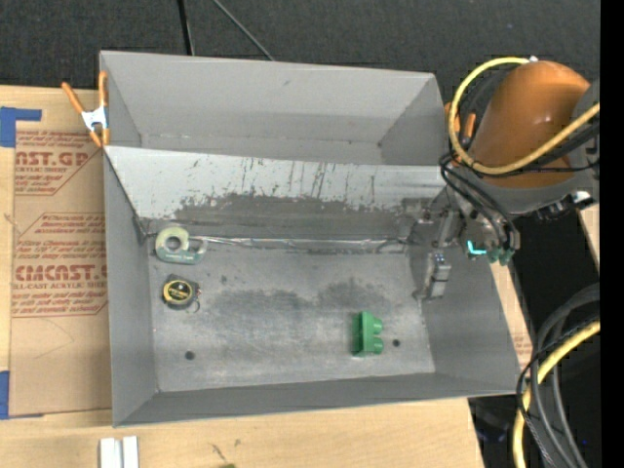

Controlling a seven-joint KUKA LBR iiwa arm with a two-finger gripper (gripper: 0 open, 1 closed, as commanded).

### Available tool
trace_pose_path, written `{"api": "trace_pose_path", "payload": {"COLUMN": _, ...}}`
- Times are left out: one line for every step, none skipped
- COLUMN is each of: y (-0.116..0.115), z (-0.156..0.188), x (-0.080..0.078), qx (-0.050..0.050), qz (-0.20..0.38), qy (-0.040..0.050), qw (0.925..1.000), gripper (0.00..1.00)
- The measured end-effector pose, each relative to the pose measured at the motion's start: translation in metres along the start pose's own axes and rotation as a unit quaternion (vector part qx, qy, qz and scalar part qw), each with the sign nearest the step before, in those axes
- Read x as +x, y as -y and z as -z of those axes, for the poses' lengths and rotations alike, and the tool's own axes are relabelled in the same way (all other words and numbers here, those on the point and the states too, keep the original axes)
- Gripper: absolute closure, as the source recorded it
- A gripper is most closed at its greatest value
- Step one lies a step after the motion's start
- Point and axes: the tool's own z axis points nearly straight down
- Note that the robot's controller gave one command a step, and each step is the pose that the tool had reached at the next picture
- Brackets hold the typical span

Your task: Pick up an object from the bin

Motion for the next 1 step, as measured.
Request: {"api": "trace_pose_path", "payload": {"y": -0.0038, "z": -0.1426, "x": 0.0227, "qx": -0.001, "qz": 0.028, "qy": -0.0012, "qw": 0.9996, "gripper": 0.0}}
